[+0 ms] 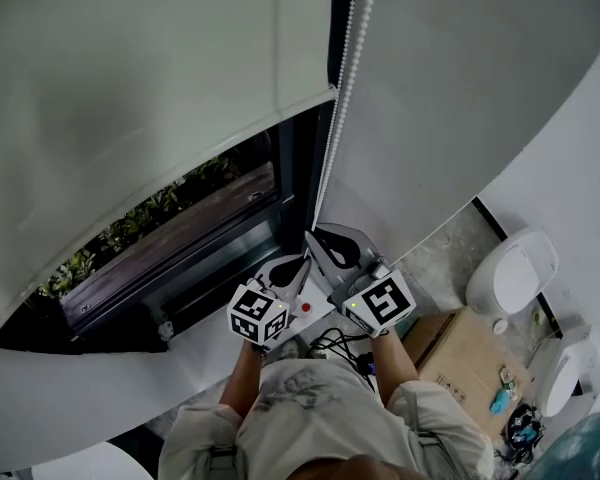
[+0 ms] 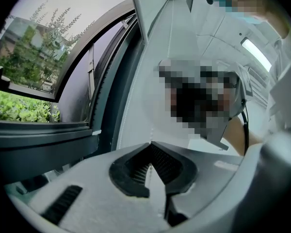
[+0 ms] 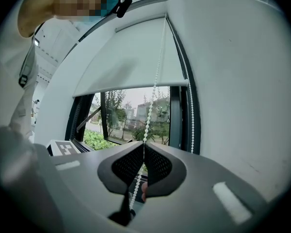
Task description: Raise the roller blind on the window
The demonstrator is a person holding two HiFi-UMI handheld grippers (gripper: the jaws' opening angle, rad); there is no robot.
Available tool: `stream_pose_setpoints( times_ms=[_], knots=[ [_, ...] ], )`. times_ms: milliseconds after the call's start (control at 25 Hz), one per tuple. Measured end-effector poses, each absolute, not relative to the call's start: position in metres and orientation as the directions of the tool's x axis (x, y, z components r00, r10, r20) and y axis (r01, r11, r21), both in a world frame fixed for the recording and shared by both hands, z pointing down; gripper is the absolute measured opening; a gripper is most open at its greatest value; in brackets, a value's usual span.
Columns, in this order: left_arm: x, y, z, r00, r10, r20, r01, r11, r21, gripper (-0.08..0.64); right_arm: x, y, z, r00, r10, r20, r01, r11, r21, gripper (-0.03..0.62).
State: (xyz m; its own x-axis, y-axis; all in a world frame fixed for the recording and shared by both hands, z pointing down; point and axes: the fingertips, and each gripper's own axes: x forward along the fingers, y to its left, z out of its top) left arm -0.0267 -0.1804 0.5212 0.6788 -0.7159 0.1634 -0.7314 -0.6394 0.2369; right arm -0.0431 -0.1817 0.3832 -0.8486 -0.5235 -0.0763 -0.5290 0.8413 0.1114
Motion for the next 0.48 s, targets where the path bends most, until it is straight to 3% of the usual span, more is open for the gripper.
stream_pose_setpoints(
  times_ms=[480],
  knots=[
    [-0.024, -0.175, 0.555, 0.688, -0.695, 0.207, -0.724, -0.641, 0.255, 0.014, -0.04, -0.179, 0.416, -0.841, -0.54, -0.021, -0.54, 0.838, 0.074, 0.012]
  ],
)
